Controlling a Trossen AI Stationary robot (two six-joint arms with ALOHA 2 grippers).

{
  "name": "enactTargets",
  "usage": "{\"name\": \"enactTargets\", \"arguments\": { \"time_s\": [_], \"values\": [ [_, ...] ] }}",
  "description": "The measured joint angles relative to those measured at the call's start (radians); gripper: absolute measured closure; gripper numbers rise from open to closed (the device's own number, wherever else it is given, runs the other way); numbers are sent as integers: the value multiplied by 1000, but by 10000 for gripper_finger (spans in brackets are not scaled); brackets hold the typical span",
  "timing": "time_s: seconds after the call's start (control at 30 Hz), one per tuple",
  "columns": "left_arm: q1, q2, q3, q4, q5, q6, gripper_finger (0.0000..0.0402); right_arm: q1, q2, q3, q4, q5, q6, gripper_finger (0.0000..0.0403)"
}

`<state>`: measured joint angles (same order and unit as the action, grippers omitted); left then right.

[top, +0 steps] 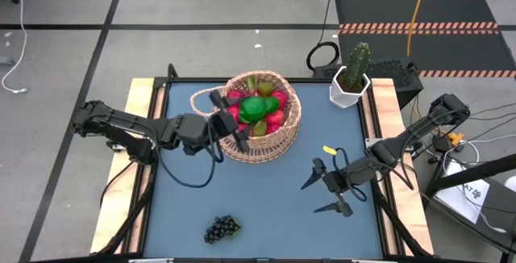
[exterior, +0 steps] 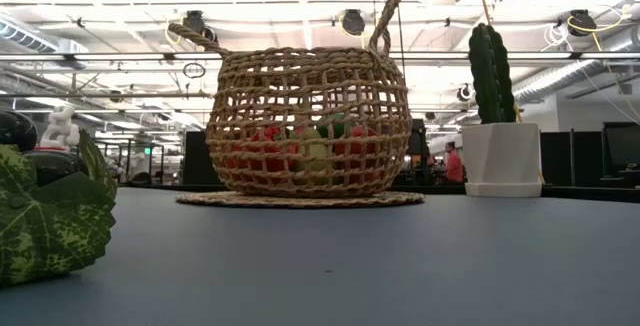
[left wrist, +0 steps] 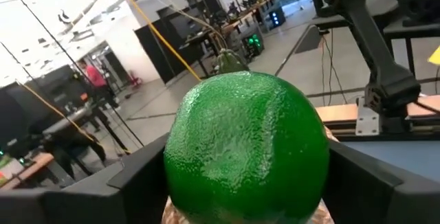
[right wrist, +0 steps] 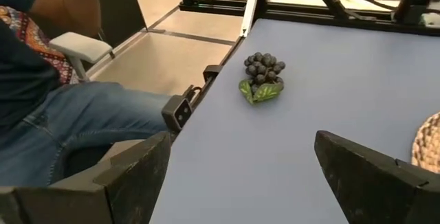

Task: Build produce basket
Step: Put the lime into the basket

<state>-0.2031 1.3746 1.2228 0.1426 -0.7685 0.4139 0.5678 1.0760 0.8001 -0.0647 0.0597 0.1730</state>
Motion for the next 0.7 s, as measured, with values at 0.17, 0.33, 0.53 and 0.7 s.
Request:
{"name": "enactTargets", "arguments": {
  "time_s": [0.17, 0.33, 0.53, 0.7],
  "values": [
    [19, 0, 0, -2, 0, -60, 94, -26, 0, 0, 0, 0, -3, 46],
    [61, 0, 30, -99, 1, -113, 94, -45, 0, 0, 0, 0, -3, 46],
    [173, 16, 100, -318, 42, -192, 94, -52, 0, 0, 0, 23, -7, 46],
    [295, 47, 139, -411, 200, -276, 94, -52, 2, 0, 0, 51, -13, 46]
  ]
}}
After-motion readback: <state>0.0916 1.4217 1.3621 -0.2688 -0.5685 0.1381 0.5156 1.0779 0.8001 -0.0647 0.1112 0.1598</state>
